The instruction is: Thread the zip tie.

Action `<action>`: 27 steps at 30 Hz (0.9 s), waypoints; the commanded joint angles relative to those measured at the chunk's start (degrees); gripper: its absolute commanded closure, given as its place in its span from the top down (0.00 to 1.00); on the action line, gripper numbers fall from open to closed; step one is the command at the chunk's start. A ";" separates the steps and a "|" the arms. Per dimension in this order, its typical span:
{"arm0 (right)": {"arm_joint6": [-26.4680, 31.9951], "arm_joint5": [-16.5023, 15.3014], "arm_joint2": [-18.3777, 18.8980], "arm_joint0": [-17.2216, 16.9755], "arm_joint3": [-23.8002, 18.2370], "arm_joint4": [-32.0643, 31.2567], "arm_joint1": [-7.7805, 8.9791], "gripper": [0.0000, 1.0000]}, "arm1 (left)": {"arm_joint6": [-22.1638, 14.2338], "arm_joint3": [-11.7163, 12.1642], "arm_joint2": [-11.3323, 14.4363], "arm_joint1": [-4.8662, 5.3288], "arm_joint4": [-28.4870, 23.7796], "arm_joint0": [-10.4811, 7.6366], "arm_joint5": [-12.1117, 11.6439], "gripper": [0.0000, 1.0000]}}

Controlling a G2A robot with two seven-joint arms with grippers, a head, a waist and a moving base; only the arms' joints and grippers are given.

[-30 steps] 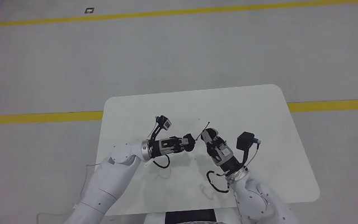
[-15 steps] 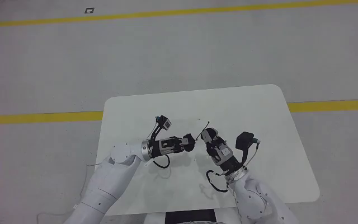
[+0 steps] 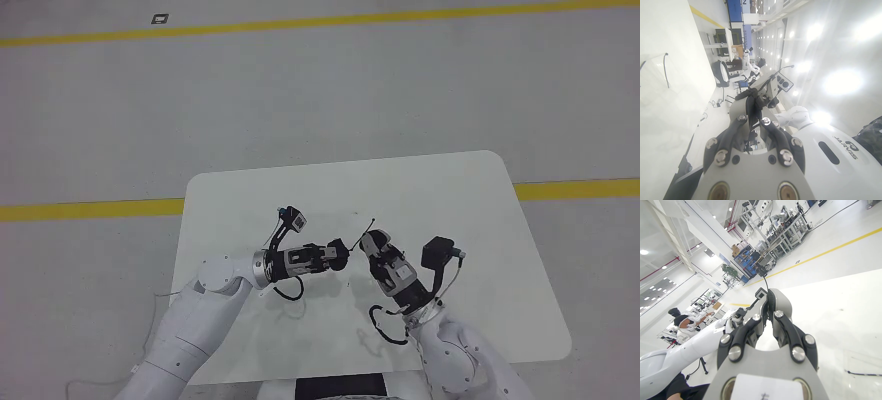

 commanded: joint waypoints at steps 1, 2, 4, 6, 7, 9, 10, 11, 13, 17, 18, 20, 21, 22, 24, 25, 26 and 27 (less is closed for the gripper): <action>0.09 0.11 -0.03 0.03 0.08 -0.07 -0.01 0.00 | 0.00 0.00 0.00 0.00 0.00 0.00 0.00 0.00; 0.11 0.14 -0.04 0.04 0.09 -0.06 -0.02 0.00 | 0.00 0.00 0.00 0.00 0.00 0.00 0.00 0.00; 0.13 0.25 -0.05 0.06 0.12 -0.13 -0.03 0.00 | 0.00 0.00 0.00 0.00 0.00 0.00 0.00 0.00; 0.05 0.26 -0.08 0.08 0.14 -0.10 -0.04 0.00 | 0.00 0.00 0.00 0.00 0.00 0.00 0.00 0.00; -0.09 0.23 -0.08 0.09 0.15 -0.04 -0.06 0.00 | 0.00 0.00 0.00 0.00 0.00 0.00 0.00 0.00; -0.37 0.09 -0.08 0.09 0.16 0.12 -0.07 0.00 | 0.00 0.00 0.00 0.00 0.00 0.00 0.00 0.00; -0.40 0.06 -0.04 0.10 0.17 -0.02 -0.07 0.00 | 0.00 0.00 0.00 0.00 0.00 0.00 0.00 0.00; -0.41 0.05 -0.03 0.08 0.17 -0.14 -0.07 0.00 | 0.00 0.00 0.00 0.00 0.00 0.00 0.00 0.00; -0.27 0.09 -0.01 0.05 0.21 -0.41 -0.05 0.00 | 0.00 0.00 0.00 0.00 0.00 0.00 0.00 0.00; -0.24 0.18 0.08 -0.06 0.30 -1.41 -0.02 0.00 | 0.00 0.00 0.00 0.00 0.00 0.00 0.00 0.00; -0.28 0.16 0.07 -0.10 0.33 -1.55 -0.01 0.00 | 0.00 0.00 0.00 0.00 0.00 0.00 0.00 0.00; -0.27 0.12 0.11 -0.11 0.38 -2.03 0.01 0.00 | 0.00 0.00 0.00 0.00 0.00 0.00 0.00 0.00; -0.32 0.09 0.10 -0.15 0.42 -2.20 0.01 0.00 | 0.00 0.00 0.00 0.00 0.00 0.00 0.00 0.00; -0.32 0.09 0.11 -0.18 0.45 -2.32 0.02 0.00 | 0.00 0.00 0.00 0.00 0.00 0.00 0.00 0.00; -0.31 0.14 0.14 -0.22 0.51 -2.71 0.03 0.00 | 0.00 0.00 0.00 0.00 0.00 0.00 0.00 0.00; -0.31 0.15 0.14 -0.25 0.53 -2.78 0.03 0.00 | 0.00 0.00 0.00 0.00 0.00 0.00 0.00 0.00; -0.30 0.15 0.14 -0.26 0.53 -2.82 0.03 0.00 | 0.00 0.00 0.00 0.00 0.00 0.00 0.00 0.00; -0.26 0.12 0.15 -0.28 0.55 -2.89 0.04 0.00 | 0.00 0.00 0.00 0.00 0.00 0.00 0.00 0.00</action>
